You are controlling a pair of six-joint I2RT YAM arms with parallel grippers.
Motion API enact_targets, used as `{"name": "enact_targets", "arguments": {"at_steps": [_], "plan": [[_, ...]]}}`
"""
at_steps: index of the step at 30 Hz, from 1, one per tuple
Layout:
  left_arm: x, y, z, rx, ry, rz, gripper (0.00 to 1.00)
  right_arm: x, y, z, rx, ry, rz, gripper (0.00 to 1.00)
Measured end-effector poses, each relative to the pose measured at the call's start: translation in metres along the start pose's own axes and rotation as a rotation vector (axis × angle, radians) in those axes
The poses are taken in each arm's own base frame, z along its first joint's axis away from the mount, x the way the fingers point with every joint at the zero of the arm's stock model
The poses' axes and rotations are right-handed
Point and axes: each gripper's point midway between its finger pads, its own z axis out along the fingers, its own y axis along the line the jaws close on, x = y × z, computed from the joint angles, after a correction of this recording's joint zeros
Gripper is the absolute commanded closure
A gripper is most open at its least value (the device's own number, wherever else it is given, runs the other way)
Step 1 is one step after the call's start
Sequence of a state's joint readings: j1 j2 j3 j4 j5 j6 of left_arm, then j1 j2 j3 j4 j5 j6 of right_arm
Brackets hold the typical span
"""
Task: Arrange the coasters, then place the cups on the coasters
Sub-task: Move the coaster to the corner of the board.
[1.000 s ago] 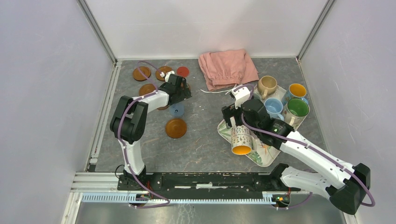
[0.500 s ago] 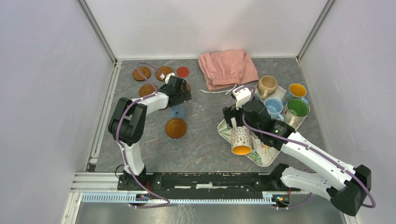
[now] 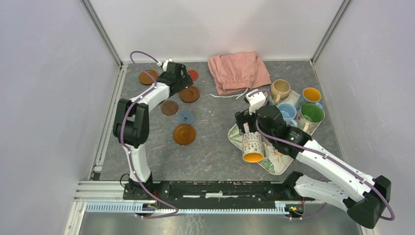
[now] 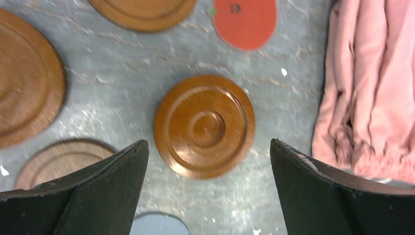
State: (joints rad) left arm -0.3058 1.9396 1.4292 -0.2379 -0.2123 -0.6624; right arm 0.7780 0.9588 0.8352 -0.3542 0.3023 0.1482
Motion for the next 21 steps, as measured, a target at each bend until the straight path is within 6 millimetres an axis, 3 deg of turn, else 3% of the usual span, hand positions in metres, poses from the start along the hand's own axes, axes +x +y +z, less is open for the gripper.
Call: {"name": "enact_targets", "arguments": {"at_steps": [4, 11, 21], "plan": [[-0.016, 0.022, 0.022, -0.046, -0.01, -0.032, 0.0, 0.001, -0.002, -0.001, 0.011, 0.002, -0.005, 0.02], [-0.02, 0.056, 0.063, -0.107, 0.026, -0.039, 0.0, 0.003, -0.005, -0.003, 0.019, 0.009, -0.013, 0.02], [-0.022, 0.069, 0.078, -0.122, 0.04, -0.057, 0.0, 0.002, -0.007, -0.004, 0.028, 0.007, -0.018, 0.02]]}}
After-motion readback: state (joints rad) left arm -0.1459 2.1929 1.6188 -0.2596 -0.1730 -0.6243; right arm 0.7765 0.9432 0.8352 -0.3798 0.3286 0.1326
